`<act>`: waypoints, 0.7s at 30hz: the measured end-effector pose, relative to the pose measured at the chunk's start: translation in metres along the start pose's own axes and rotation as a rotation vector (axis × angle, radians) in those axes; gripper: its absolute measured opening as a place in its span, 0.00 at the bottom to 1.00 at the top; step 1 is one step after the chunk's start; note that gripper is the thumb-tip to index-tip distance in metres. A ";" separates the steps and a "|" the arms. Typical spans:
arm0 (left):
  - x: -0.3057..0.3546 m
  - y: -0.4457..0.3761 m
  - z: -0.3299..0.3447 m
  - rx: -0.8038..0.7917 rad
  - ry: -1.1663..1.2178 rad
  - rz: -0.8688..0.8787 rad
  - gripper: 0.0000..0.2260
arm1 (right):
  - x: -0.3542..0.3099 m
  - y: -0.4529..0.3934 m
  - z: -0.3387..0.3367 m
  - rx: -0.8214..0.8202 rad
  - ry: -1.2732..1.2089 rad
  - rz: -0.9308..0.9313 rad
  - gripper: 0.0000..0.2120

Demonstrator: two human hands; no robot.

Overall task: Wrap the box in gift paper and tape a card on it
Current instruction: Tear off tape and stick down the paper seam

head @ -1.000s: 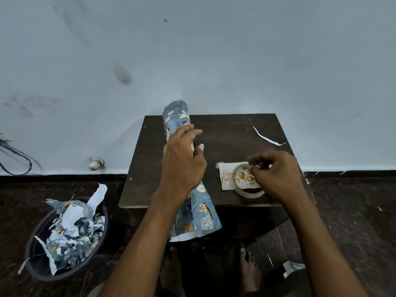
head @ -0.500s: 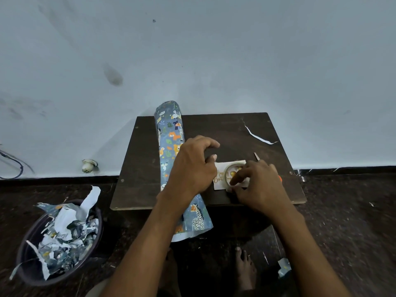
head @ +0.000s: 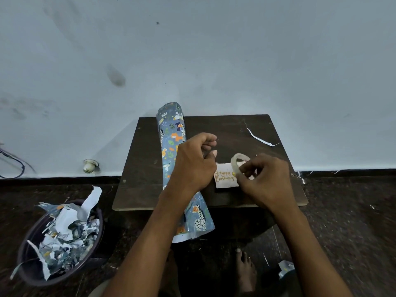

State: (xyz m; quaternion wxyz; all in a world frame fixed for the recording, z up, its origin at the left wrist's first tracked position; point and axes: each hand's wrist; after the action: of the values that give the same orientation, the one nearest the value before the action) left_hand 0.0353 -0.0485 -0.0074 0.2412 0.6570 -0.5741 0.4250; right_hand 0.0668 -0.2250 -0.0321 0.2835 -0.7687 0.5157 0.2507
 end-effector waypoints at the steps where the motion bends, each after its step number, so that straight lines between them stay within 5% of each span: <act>1: 0.001 -0.001 -0.001 0.007 0.028 -0.018 0.13 | -0.001 0.000 -0.002 0.025 -0.038 0.018 0.05; 6: 0.002 -0.001 -0.002 -0.055 0.059 -0.070 0.10 | -0.001 -0.002 -0.004 0.068 -0.084 0.061 0.06; 15: 0.010 -0.001 -0.004 -0.169 0.442 -0.184 0.06 | -0.012 0.002 0.004 0.190 0.106 -0.313 0.03; 21: 0.007 0.000 -0.004 -0.151 0.445 -0.265 0.09 | -0.017 0.002 0.012 0.192 0.156 -0.424 0.08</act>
State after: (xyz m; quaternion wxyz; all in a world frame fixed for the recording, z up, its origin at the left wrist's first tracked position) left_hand 0.0344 -0.0492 0.0000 0.4632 0.5971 -0.4461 0.4795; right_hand 0.0580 -0.2063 -0.0290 0.3611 -0.8463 0.3845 0.0751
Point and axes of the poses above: each hand's wrist, its own y-axis away from the middle knuckle, its own z-axis out of the palm, x = y × z, and after that the axes turned 8 degrees about -x, right-handed
